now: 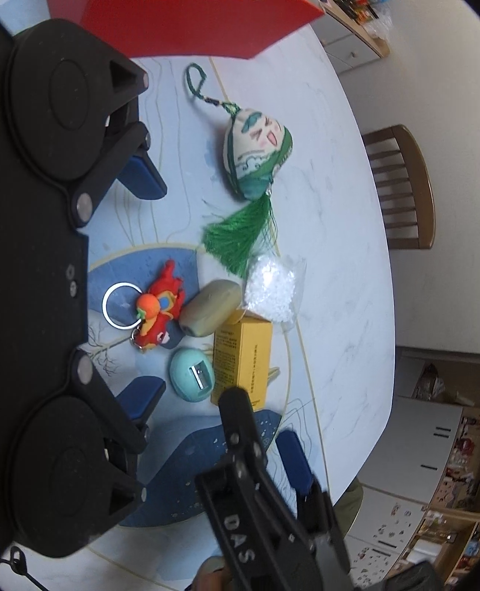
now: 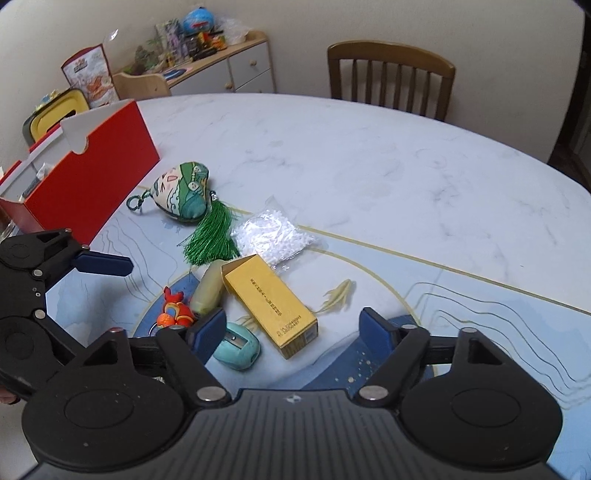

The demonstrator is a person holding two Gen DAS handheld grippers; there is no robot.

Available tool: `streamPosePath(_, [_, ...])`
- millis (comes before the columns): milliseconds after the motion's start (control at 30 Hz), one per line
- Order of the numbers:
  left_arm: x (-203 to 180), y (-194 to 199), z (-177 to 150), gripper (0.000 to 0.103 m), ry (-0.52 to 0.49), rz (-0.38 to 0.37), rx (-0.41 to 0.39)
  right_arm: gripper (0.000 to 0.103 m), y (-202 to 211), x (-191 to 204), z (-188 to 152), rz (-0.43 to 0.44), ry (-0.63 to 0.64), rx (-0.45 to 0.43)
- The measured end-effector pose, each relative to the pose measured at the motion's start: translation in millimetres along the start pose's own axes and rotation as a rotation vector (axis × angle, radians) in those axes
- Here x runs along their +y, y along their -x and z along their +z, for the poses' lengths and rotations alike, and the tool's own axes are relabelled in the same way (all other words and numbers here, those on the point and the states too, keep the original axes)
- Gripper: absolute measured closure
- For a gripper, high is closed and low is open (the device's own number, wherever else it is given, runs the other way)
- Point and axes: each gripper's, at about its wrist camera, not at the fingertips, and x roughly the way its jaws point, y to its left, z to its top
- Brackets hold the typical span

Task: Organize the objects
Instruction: 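Grasp the red parrot keychain with the left gripper while the right grasps the yellow box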

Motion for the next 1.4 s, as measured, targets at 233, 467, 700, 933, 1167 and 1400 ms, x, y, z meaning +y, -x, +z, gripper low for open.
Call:
streamPosePath(233, [-1.6, -10.0, 2.9, 0.012, -0.037, -0.012, 0.005, 0.038, -16.4, 0.7, 8.0, 0.039, 0.038, 0.027])
streamPosePath(467, [-3.2, -14.9, 2.7, 0.025, -0.067, -0.028, 0.006, 0.047, -26.6, -0.9, 10.1, 0.069, 0.038, 0.045])
streamPosePath(700, [-6.7, -16.9, 3.8, 0.038, -0.091, -0.044, 0.005, 0.054, -29.9, -0.7, 10.5, 0.080, 0.048, 0.052])
streamPosePath(933, [-7.8, -16.1, 4.8, 0.047, -0.085, -0.045, 0.003, 0.069, -27.1, -1.3, 8.6, 0.084, 0.027, 0.047])
streamPosePath(1167, [-5.1, -9.5, 4.9, 0.050, -0.058, -0.052, 0.006, 0.073, -22.2, -0.7, 5.4, 0.057, -0.030, 0.024])
streamPosePath(1400, [-0.7, -1.0, 1.6, 0.050, -0.041, -0.051, -0.002, 0.073, -4.9, -2.0, 1.8, 0.021, -0.085, -0.022])
